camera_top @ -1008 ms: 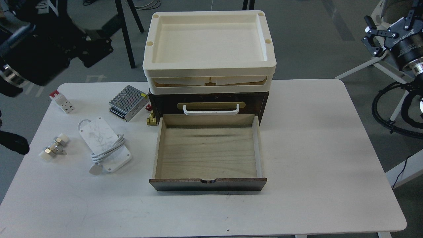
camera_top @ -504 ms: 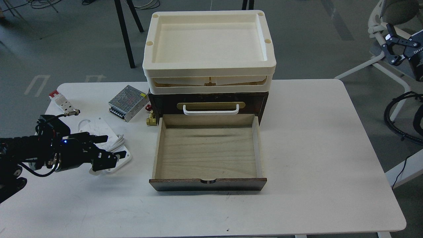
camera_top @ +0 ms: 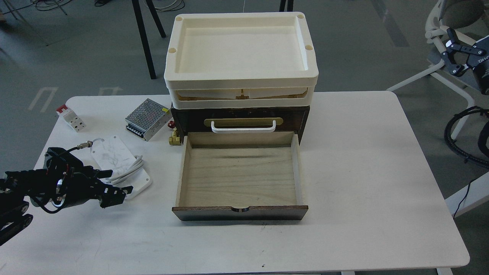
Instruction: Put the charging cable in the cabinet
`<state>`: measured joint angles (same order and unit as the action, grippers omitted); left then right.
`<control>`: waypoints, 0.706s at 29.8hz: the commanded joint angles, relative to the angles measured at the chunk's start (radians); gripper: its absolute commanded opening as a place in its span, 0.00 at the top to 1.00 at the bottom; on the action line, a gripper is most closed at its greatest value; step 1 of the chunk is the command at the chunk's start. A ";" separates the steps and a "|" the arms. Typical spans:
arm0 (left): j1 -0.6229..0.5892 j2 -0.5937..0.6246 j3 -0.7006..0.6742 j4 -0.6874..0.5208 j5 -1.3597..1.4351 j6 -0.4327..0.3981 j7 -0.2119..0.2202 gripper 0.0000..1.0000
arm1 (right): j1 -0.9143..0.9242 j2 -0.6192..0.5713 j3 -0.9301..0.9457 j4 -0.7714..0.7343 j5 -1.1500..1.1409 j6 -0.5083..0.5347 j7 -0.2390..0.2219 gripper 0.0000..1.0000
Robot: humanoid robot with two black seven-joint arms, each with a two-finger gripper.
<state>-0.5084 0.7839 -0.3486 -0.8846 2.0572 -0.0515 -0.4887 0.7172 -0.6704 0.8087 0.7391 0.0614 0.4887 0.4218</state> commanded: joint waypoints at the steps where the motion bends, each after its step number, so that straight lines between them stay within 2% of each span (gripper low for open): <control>1: -0.002 -0.029 0.005 0.053 -0.002 0.018 0.000 0.31 | -0.001 0.000 0.001 -0.001 0.000 0.000 0.000 0.00; 4: -0.004 -0.032 0.005 0.062 -0.002 0.051 0.000 0.46 | -0.002 0.000 0.001 -0.001 0.000 0.000 0.000 0.00; 8: -0.002 -0.034 0.005 0.070 -0.002 0.105 0.000 0.52 | -0.009 0.000 0.001 -0.001 0.000 0.000 0.000 0.00; 9: -0.001 -0.032 0.006 0.070 -0.003 0.119 0.000 0.56 | -0.010 0.000 0.003 -0.001 0.000 0.000 0.000 0.00; 10: 0.002 -0.031 0.006 0.070 -0.002 0.124 0.000 0.70 | -0.013 0.000 0.003 -0.001 0.000 0.000 0.000 0.00; 11: 0.004 -0.031 0.010 0.070 -0.002 0.124 0.000 0.92 | -0.015 0.000 0.003 -0.001 0.000 0.000 0.000 0.00; 12: -0.001 -0.029 0.016 0.072 -0.002 0.128 0.000 1.00 | -0.016 0.000 0.006 -0.001 0.000 0.000 0.000 0.00; 16: -0.002 -0.026 0.023 0.059 -0.005 0.160 0.000 1.00 | -0.027 0.000 0.009 -0.001 0.000 0.000 0.002 0.00; 18: -0.004 -0.003 0.022 0.027 -0.009 0.214 0.000 1.00 | -0.030 0.000 0.012 -0.003 0.000 0.000 0.000 0.00; 21: -0.005 0.147 0.010 -0.136 -0.029 0.230 0.000 1.00 | -0.030 0.000 0.012 -0.004 0.000 0.000 0.000 0.00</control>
<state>-0.5101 0.8103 -0.3265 -0.8890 2.0462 0.1614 -0.4889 0.6882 -0.6704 0.8198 0.7367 0.0613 0.4887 0.4218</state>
